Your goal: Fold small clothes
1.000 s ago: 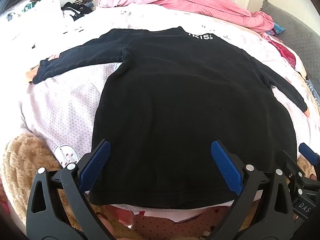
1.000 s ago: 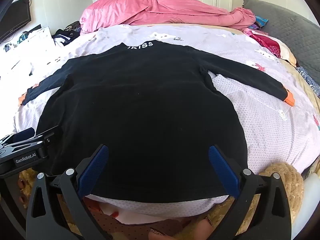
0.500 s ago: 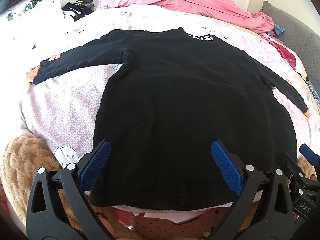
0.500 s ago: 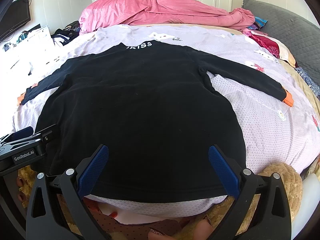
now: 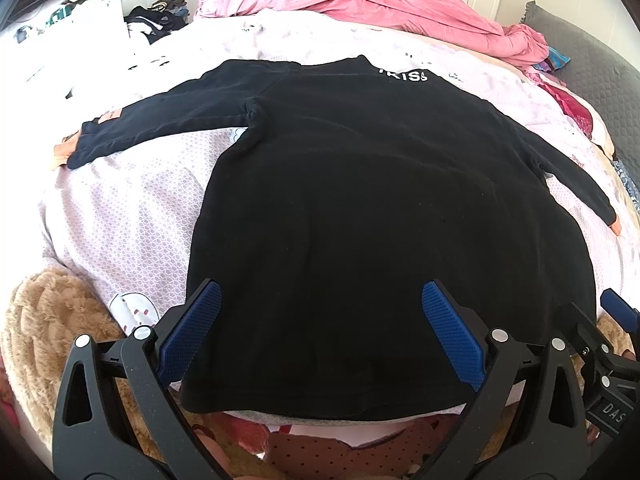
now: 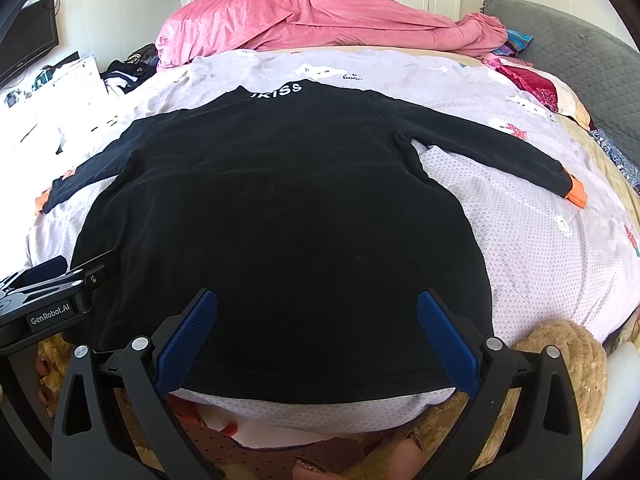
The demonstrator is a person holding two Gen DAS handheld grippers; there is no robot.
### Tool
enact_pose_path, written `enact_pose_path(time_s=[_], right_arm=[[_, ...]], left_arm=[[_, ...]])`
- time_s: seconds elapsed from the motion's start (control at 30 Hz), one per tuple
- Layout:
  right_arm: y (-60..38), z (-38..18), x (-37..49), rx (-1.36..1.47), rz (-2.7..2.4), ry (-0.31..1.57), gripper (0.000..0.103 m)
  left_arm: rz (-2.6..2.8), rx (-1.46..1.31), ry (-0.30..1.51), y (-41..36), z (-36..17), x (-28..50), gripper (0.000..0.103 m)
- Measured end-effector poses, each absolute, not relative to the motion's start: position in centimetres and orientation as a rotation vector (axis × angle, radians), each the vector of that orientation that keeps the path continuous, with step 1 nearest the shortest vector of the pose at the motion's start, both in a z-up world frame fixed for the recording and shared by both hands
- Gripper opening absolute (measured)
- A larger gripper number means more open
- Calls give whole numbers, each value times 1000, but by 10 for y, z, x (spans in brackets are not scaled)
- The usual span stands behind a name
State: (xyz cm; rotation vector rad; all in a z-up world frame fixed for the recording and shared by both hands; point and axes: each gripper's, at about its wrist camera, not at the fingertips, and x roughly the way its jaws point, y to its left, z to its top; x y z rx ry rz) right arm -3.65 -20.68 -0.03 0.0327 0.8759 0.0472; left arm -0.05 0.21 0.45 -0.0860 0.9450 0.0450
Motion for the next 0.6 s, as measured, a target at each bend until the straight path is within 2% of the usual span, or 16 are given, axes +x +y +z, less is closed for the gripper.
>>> enact_pose_path(time_s=[0.6], right_arm=[[-210, 0, -32, 51, 46, 872, 99]], left_arm=[[45, -86, 941, 0, 4, 3, 95]])
